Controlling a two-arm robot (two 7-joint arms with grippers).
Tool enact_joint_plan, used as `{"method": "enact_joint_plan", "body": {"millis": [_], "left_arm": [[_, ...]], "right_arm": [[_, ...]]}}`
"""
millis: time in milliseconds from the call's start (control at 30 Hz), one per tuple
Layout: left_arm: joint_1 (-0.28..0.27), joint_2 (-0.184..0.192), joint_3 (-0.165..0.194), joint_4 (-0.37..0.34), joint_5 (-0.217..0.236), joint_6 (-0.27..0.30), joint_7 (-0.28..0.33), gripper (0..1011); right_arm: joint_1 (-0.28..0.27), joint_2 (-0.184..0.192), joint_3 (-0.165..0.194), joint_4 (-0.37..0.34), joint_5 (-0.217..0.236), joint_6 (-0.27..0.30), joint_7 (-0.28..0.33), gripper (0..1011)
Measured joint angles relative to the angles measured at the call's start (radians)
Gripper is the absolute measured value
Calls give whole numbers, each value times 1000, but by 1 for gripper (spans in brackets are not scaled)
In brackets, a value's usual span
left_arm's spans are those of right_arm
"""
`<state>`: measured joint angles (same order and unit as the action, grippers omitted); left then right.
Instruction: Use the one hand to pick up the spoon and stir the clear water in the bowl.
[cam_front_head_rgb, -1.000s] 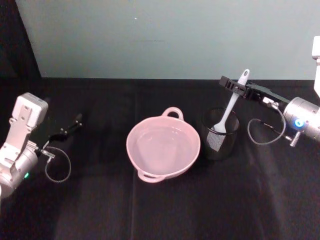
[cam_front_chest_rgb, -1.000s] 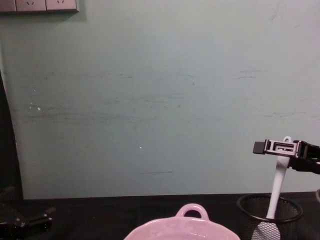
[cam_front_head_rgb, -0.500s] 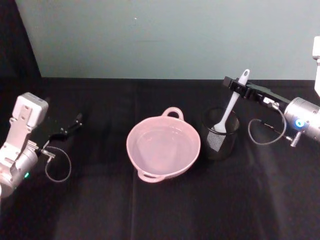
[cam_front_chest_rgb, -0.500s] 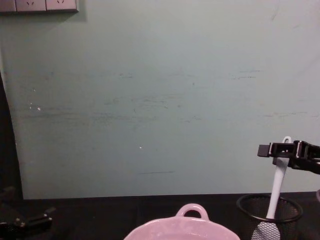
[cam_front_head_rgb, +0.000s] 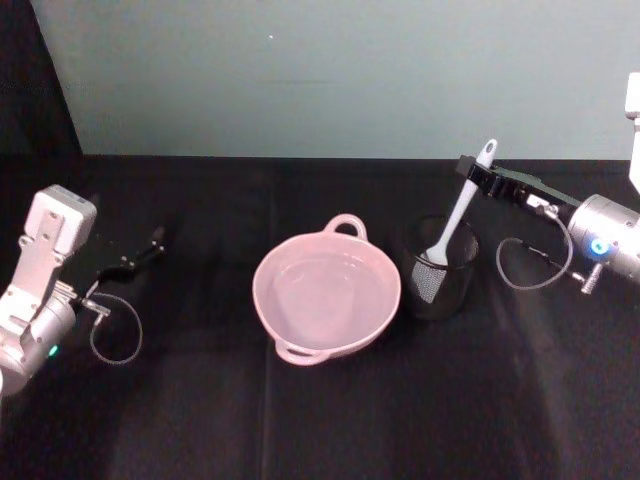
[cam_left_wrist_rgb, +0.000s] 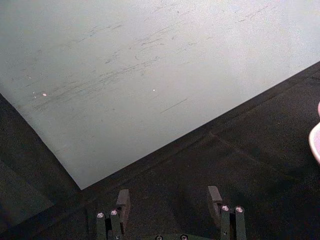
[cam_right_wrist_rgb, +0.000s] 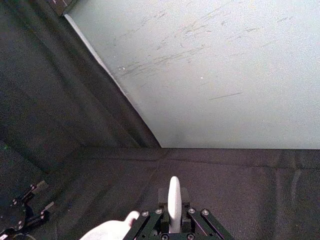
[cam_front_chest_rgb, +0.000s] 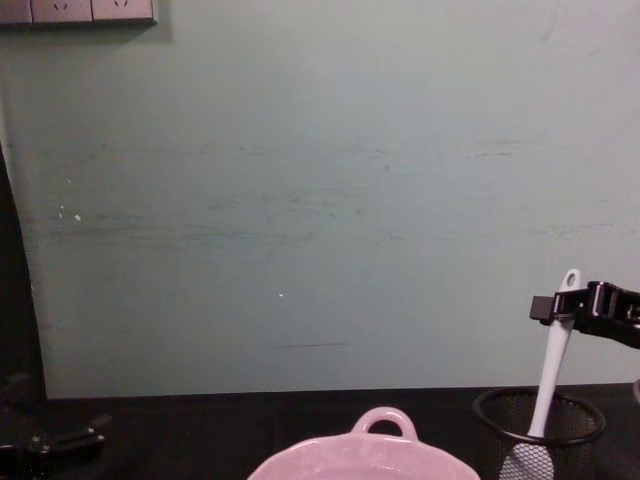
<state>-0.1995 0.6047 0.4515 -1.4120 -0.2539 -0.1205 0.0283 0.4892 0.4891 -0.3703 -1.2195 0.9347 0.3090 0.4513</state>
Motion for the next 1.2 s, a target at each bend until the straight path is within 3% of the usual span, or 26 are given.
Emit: {"method": "enact_joint_plan", "body": {"millis": [333,467,667,867,1000,1200], "left_arm": [[0,0,0,0,0,0,0,1011],[0,0,0,0,0,0,0,1011],[0,0,0,0,0,0,0,1011],[0,0,0,0,0,0,0,1011],[0,0,0,0,0,0,0,1011],[0,0,0,0,0,0,0,1011]], "right_arm": [[0,0,0,0,0,0,-1,121],[-14,31,-23,-63,-69,-61,-45,121],[-28,71,-24,-151,-130,-74,-89,121],[-19,116,-11,-237,-143,-30,-81,121],[17,132,-9,-272,-121,24,-55,121],[80,141,-39,-316,-94,88,-25,121]]}}
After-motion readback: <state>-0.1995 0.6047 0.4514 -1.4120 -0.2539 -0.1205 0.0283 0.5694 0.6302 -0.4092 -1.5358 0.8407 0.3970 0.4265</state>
